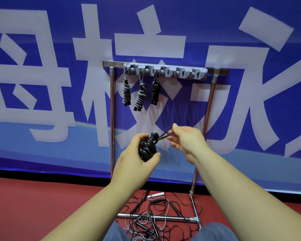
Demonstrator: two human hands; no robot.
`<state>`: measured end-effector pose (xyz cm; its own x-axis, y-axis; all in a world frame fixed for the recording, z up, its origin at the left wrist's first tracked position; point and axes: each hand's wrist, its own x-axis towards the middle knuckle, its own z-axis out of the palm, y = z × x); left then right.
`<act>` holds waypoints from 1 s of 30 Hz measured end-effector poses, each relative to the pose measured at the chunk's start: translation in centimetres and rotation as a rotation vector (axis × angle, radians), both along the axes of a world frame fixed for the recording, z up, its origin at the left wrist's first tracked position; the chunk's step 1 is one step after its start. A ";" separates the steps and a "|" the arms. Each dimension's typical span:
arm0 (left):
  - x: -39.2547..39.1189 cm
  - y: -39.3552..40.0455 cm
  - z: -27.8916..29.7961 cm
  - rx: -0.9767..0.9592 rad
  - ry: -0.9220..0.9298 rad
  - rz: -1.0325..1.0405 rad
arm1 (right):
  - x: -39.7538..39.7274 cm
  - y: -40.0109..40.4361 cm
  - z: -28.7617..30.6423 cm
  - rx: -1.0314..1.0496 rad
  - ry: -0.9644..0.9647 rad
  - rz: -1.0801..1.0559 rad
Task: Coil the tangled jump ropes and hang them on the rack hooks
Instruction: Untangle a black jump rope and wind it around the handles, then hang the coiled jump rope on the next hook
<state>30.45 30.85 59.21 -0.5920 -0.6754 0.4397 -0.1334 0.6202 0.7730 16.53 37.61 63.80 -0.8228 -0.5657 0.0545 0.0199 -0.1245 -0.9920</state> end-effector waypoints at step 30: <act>-27.6 -16.6 17.4 0.110 0.170 -0.062 | -23.3 -13.4 18.5 0.266 0.628 -0.042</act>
